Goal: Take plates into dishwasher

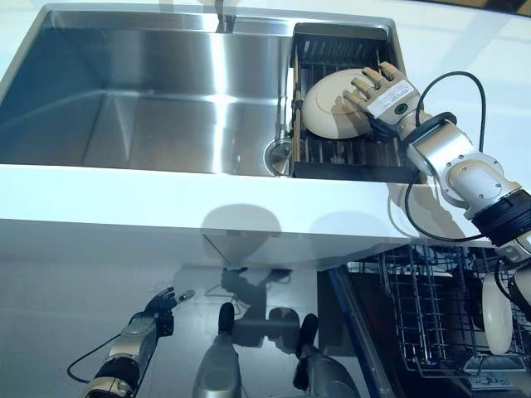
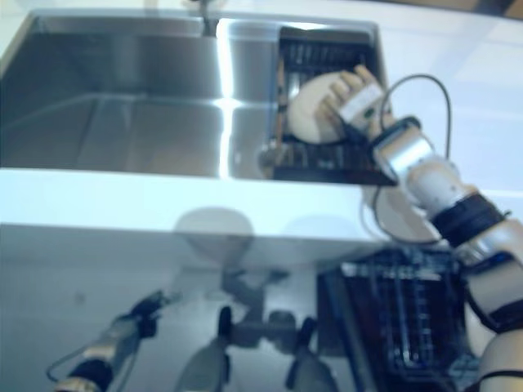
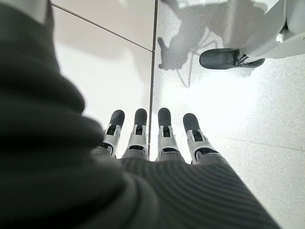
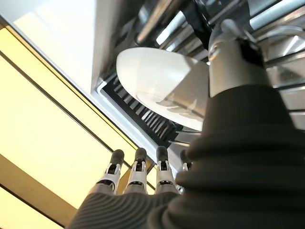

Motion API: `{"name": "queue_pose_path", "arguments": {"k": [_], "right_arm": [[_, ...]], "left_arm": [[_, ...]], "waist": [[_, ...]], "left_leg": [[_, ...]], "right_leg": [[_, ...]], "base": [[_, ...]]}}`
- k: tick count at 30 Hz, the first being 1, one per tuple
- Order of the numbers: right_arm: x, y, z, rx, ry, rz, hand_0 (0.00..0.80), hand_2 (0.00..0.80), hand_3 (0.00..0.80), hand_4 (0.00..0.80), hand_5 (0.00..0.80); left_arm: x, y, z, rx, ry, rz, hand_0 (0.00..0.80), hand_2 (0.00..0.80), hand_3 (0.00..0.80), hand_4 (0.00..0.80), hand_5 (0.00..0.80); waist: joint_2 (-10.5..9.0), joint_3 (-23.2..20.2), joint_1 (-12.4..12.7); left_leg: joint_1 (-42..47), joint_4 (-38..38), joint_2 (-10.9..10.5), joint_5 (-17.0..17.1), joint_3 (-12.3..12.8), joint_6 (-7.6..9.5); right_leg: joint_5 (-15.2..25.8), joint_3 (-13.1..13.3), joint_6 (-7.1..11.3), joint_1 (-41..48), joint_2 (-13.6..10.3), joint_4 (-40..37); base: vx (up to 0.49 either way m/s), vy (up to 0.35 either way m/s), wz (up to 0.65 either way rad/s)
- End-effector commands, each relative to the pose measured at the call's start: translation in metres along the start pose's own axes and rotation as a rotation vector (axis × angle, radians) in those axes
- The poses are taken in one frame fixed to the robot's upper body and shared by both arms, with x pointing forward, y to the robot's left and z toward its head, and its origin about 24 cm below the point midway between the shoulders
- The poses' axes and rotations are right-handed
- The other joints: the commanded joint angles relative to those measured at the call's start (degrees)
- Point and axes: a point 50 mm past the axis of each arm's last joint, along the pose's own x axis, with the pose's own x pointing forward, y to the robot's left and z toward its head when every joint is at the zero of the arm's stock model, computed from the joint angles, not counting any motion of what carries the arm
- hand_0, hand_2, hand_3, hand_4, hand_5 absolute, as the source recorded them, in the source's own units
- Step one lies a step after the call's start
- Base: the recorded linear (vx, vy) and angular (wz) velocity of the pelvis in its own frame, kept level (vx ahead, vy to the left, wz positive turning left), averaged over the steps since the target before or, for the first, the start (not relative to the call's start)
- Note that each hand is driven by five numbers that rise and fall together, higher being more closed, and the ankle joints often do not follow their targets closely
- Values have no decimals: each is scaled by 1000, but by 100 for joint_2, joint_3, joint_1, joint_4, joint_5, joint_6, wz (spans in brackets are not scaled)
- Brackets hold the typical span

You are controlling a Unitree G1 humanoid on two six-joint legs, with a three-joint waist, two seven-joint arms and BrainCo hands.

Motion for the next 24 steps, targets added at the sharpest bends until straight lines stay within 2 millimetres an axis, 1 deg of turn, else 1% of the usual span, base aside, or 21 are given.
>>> {"name": "queue_pose_path", "arguments": {"k": [1,7,12,17,20,24], "right_arm": [[0,-9,-5,-75,1,-4,0,0,0,0,0],[0,-4,-4,-64,15,9,0,0,0,0,0],[5,-1,-5,-38,55,12,0,0,0,0,0],[7,5,-7,-25,97,22,0,0,0,0,0],[9,6,-11,-26,142,5,0,0,0,0,0],[11,7,-21,-16,219,-18,0,0,0,0,0]], "left_arm": [[3,-6,9,67,-18,-6,0,0,0,0,0],[3,-6,8,69,-18,-1,0,0,0,0,0],[4,-10,14,58,-38,-2,0,0,0,0,0],[5,-12,17,53,-51,-5,0,0,0,0,0],[5,-14,19,49,-60,-10,0,0,0,0,0],[6,-18,23,49,-69,-18,0,0,0,0,0]], "waist": [[-165,-10,67],[-191,-1,73],[-150,85,111],[-111,152,151],[-70,200,189],[-26,262,221]], "left_leg": [[131,-21,-272,-393,147,309],[131,-21,-255,-391,156,306],[71,-21,-261,-371,142,311],[24,-21,-279,-368,111,320],[-17,-21,-292,-359,89,325],[-81,-21,-313,-352,75,339]], "right_leg": [[-152,16,461,108,-148,67],[-141,7,467,108,-147,61],[-132,-3,460,56,-154,67],[-130,-27,455,14,-170,84],[-125,-39,448,-22,-185,93],[-114,-44,443,-81,-192,96]], "base": [[0,0,0],[0,0,0],[-15,4,0],[-20,4,7],[-5,5,4],[0,0,0]]}}
